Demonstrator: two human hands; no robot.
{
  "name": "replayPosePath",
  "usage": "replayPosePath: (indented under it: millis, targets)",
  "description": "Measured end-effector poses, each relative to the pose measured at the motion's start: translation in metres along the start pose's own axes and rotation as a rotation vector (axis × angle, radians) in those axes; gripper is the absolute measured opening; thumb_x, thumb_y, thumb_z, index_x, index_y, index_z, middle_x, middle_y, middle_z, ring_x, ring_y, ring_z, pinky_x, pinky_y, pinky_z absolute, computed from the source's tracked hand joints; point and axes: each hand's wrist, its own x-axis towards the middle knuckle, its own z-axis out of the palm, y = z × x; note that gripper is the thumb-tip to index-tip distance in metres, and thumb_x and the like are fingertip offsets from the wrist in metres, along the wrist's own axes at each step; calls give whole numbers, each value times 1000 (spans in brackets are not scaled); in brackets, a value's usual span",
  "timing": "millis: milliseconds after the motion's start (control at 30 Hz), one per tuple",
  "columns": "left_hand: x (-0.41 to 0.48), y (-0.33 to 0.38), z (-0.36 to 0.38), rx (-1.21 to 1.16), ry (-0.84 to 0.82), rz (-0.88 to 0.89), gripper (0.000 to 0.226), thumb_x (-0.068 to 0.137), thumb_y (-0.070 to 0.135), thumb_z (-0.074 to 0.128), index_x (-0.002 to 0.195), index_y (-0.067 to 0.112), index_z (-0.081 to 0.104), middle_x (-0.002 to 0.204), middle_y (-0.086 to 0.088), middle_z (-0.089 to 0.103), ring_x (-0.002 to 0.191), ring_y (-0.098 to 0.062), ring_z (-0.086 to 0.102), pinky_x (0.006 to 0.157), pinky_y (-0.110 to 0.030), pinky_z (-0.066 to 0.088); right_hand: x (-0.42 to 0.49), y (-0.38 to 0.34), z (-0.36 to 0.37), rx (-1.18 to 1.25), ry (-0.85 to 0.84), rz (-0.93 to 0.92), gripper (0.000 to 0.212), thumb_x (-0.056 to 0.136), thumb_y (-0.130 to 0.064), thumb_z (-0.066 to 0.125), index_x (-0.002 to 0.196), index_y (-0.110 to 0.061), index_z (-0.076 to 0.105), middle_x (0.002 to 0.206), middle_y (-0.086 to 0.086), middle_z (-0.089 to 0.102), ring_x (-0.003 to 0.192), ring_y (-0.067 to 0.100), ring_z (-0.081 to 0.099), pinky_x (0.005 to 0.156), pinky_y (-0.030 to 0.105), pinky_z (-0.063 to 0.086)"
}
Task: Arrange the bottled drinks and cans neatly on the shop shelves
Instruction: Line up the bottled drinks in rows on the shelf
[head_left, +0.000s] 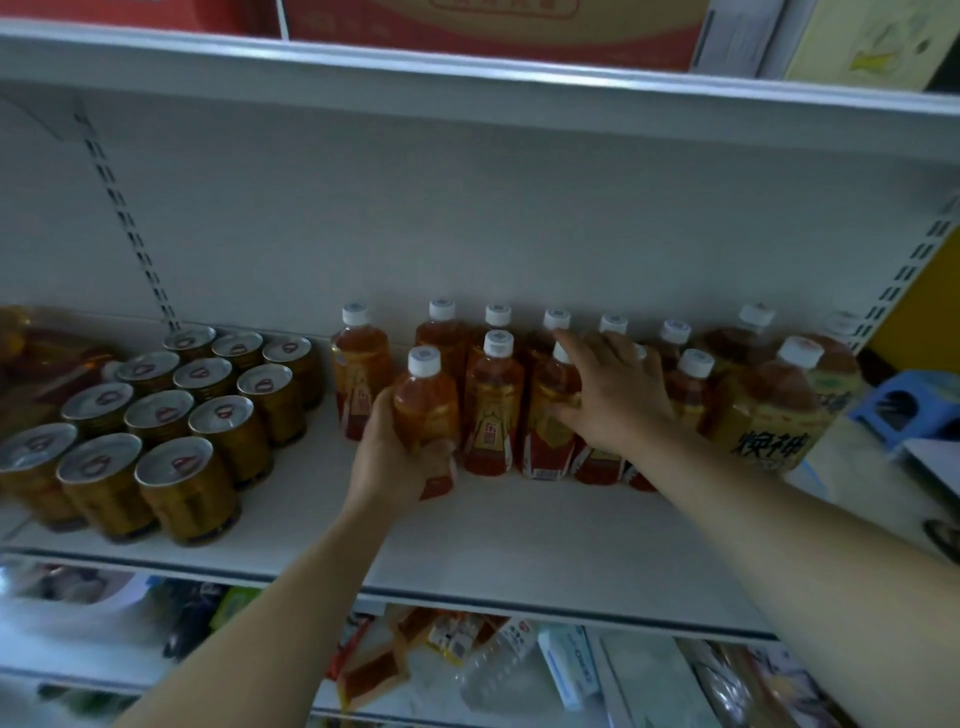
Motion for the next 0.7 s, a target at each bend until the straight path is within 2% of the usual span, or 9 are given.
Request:
replayPosePath:
  millis: [200, 333, 400, 433, 500, 567, 600, 667, 700]
  targets:
    - [34, 11, 13, 52, -34, -26, 71, 79, 20, 72, 135, 30, 31, 117, 7, 56, 114, -21, 54, 91, -39, 46, 1, 0, 6, 6, 11, 11, 89, 84, -60, 55, 151, -33, 4, 155, -2, 23, 145, 24, 11, 113, 55, 16]
    - [41, 12, 13, 114, -128, -27, 80, 81, 21, 71, 142, 28, 20, 131, -2, 52, 120, -25, 50, 98, -42, 43, 3, -1, 7, 14, 14, 24, 87, 84, -60, 55, 151, -34, 6, 156, -2, 22, 145, 24, 10, 114, 56, 13]
    - [43, 10, 7, 140, -178, -43, 80, 80, 24, 71, 141, 28, 20, 131, -2, 50, 120, -24, 49, 99, -43, 42, 2, 0, 8, 24, 20, 26, 86, 84, -59, 55, 151, -34, 7, 156, -3, 24, 145, 24, 11, 113, 56, 13]
    - [42, 10, 1, 171, -161, -2, 75, 79, 28, 71, 138, 28, 25, 127, 0, 51, 116, -22, 50, 98, -43, 44, 2, 0, 8, 31, 24, 26, 86, 84, -59, 56, 150, -35, 7, 155, -3, 25, 145, 24, 11, 113, 56, 14]
    - [39, 9, -13, 239, 41, 123, 55, 80, 32, 67, 127, 25, 41, 121, 1, 52, 113, -19, 49, 97, -40, 43, 2, -1, 8, 42, 28, 26, 86, 83, -57, 57, 150, -35, 8, 154, -3, 26, 145, 23, 12, 113, 56, 14]
    - [39, 9, -30, 287, 291, 117, 49, 86, 27, 60, 129, 14, 42, 128, -10, 44, 123, -29, 38, 102, -42, 35, 2, -3, 7, 53, 30, 42, 86, 82, -55, 58, 150, -34, 9, 153, -3, 29, 144, 23, 12, 112, 56, 15]
    - [44, 9, -39, 279, 350, 68, 53, 88, 26, 57, 135, 12, 36, 135, -15, 39, 128, -34, 33, 105, -45, 31, 3, -4, 7, 53, 25, 52, 87, 81, -56, 58, 150, -34, 9, 153, -3, 29, 144, 23, 11, 112, 57, 15]
    - [63, 7, -52, 169, 279, -97, 78, 85, 26, 61, 148, 20, 16, 149, -13, 28, 135, -34, 29, 109, -50, 31, 2, -7, 7, 50, 17, 61, 87, 81, -58, 56, 150, -35, 8, 153, -4, 30, 145, 23, 10, 112, 57, 14]
    - [74, 4, -54, 98, 194, -169, 90, 82, 25, 66, 150, 25, 7, 150, -11, 29, 134, -32, 34, 108, -50, 34, 2, -7, 7, 51, 15, 63, 86, 82, -59, 56, 150, -35, 8, 153, -5, 30, 145, 23, 10, 112, 57, 14]
